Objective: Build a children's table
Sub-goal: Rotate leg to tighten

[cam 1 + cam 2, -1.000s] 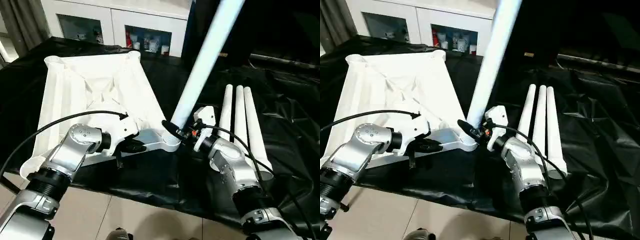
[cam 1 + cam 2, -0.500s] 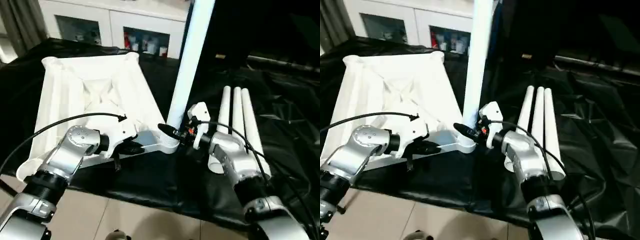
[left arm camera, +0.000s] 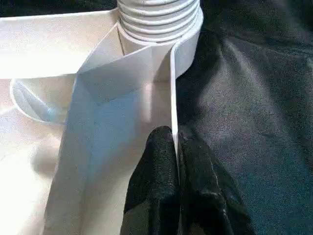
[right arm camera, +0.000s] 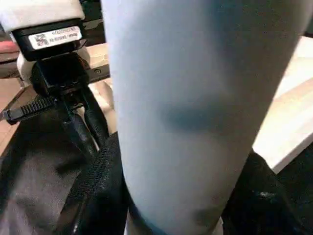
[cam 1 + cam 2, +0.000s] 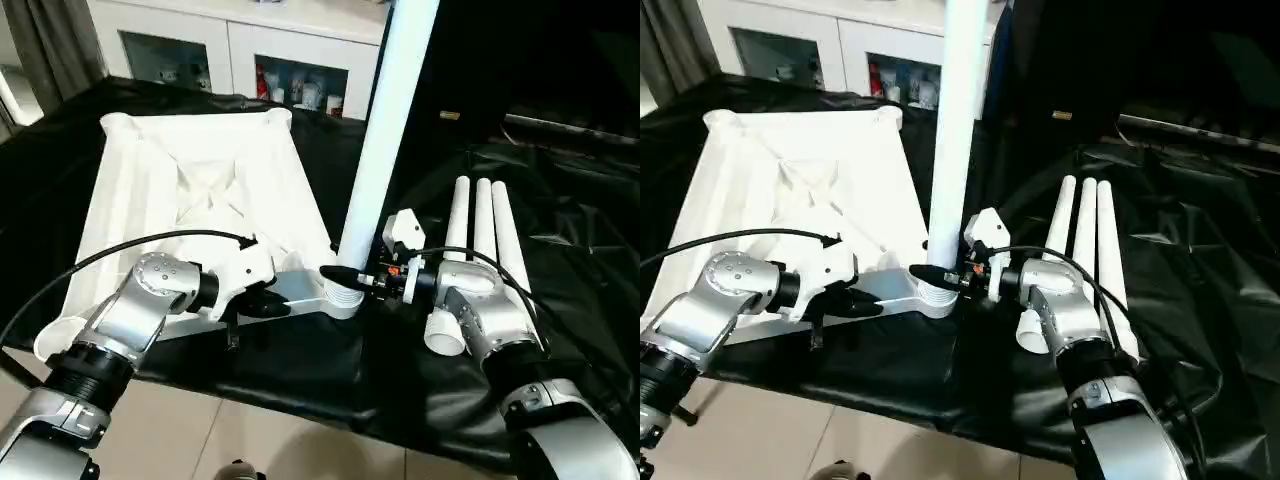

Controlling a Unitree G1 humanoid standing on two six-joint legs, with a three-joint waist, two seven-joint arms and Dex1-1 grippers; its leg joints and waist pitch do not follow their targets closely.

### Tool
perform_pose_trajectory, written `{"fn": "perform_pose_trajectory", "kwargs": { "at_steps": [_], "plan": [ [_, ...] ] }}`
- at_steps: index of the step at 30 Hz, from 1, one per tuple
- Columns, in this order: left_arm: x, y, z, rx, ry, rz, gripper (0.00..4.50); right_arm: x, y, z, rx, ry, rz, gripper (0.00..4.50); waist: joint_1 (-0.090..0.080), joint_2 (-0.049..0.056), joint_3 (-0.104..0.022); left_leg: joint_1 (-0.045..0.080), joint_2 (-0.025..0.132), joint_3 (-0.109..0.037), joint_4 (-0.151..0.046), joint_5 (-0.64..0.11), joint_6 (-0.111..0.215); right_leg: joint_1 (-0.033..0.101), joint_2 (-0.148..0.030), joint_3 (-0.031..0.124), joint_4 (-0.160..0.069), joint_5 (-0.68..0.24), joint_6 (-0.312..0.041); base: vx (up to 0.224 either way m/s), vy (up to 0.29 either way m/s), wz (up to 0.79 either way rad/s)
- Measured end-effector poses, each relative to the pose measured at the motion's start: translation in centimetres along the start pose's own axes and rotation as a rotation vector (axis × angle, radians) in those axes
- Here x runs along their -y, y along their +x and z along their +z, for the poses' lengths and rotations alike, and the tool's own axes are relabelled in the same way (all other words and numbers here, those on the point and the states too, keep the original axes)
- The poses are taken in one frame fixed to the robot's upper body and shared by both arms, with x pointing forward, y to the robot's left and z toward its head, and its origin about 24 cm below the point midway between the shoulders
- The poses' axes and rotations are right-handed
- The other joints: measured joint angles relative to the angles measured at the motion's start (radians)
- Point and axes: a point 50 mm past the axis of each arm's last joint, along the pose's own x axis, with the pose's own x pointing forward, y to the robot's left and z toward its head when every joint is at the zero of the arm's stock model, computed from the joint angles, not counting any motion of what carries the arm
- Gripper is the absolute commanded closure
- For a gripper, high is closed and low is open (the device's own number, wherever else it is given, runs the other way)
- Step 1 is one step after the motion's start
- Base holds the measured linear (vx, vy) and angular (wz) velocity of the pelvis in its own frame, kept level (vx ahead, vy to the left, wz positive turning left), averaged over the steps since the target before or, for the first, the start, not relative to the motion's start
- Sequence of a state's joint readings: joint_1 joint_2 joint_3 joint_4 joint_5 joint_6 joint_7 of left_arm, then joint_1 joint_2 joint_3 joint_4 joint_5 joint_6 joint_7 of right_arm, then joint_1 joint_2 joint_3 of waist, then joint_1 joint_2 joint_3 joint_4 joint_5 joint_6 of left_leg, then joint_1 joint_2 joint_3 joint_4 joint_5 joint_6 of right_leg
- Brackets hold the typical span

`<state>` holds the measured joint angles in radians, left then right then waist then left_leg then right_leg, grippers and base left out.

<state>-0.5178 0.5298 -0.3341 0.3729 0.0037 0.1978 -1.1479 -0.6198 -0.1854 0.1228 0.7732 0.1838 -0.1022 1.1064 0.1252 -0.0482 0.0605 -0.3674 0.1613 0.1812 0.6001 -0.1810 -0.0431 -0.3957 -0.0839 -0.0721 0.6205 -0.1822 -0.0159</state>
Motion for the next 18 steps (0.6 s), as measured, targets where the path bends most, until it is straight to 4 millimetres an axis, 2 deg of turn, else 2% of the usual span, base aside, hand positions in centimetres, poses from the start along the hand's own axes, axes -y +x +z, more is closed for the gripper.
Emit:
{"fn": "perform_pose_trajectory", "kwargs": {
  "at_steps": [2, 4, 8, 13, 15, 16, 18],
  "plan": [
    [-0.1, 0.2, 0.0, -0.001, -0.004, 0.013, 4.50, 0.2, 0.2, -0.1, 0.002, 0.006, -0.029, 2.58, 0.000, 0.001, -0.001, 0.002, 0.000, 0.000, 0.000, 0.000, 0.000, 0.002, 0.000, 0.000, 0.000, 0.000, 0.000, 0.000, 0.000, 0.00],
    [-0.7, 0.8, 0.1, -0.007, -0.023, 0.061, 4.50, 0.7, 0.6, -0.4, 0.014, 0.042, -0.139, 2.58, -0.002, 0.000, -0.001, 0.007, 0.000, 0.000, -0.001, 0.000, 0.000, 0.005, 0.000, 0.000, 0.001, -0.002, 0.003, 0.000, 0.000, 0.00],
    [-1.5, 2.0, 0.3, -0.005, -0.076, 0.130, 4.50, 1.5, 1.3, -0.7, 0.014, 0.086, -0.319, 2.58, -0.014, 0.001, 0.000, 0.011, 0.000, -0.003, -0.003, 0.000, 0.000, 0.009, 0.000, -0.005, -0.009, -0.003, 0.004, -0.040, -0.002, -0.02],
    [-2.6, 4.2, 1.3, 0.011, -0.199, 0.236, 4.50, 2.8, 2.6, -0.5, -0.031, 0.105, -0.586, 2.58, -0.025, 0.003, 0.002, 0.011, 0.001, -0.012, -0.006, 0.000, 0.000, 0.014, -0.008, -0.034, -0.033, -0.003, 0.005, -0.010, 0.006, -0.01],
    [-3.0, 5.1, 1.8, 0.008, -0.241, 0.288, 4.50, 3.2, 3.1, -0.2, -0.045, 0.102, -0.694, 2.58, -0.033, 0.005, 0.004, 0.011, 0.006, -0.015, -0.009, 0.000, 0.000, 0.020, -0.011, -0.049, -0.049, -0.003, 0.005, 0.000, 0.000, 0.00],
    [-3.1, 5.5, 2.1, 0.005, -0.267, 0.312, 4.50, 3.3, 3.4, -0.1, -0.052, 0.110, -0.749, 2.58, -0.033, 0.006, 0.005, 0.010, 0.007, -0.015, -0.010, 0.000, 0.000, 0.025, -0.011, -0.051, -0.052, -0.004, 0.005, 0.000, 0.000, 0.00],
    [-3.0, 6.6, 3.0, 0.000, -0.314, 0.347, 4.50, 3.7, 3.6, 0.1, -0.070, 0.122, -0.857, 2.59, -0.034, 0.006, 0.007, 0.009, 0.007, -0.012, -0.011, 0.000, 0.000, 0.025, -0.011, -0.050, -0.053, -0.006, 0.005, 0.000, 0.000, 0.00]
  ]
}}
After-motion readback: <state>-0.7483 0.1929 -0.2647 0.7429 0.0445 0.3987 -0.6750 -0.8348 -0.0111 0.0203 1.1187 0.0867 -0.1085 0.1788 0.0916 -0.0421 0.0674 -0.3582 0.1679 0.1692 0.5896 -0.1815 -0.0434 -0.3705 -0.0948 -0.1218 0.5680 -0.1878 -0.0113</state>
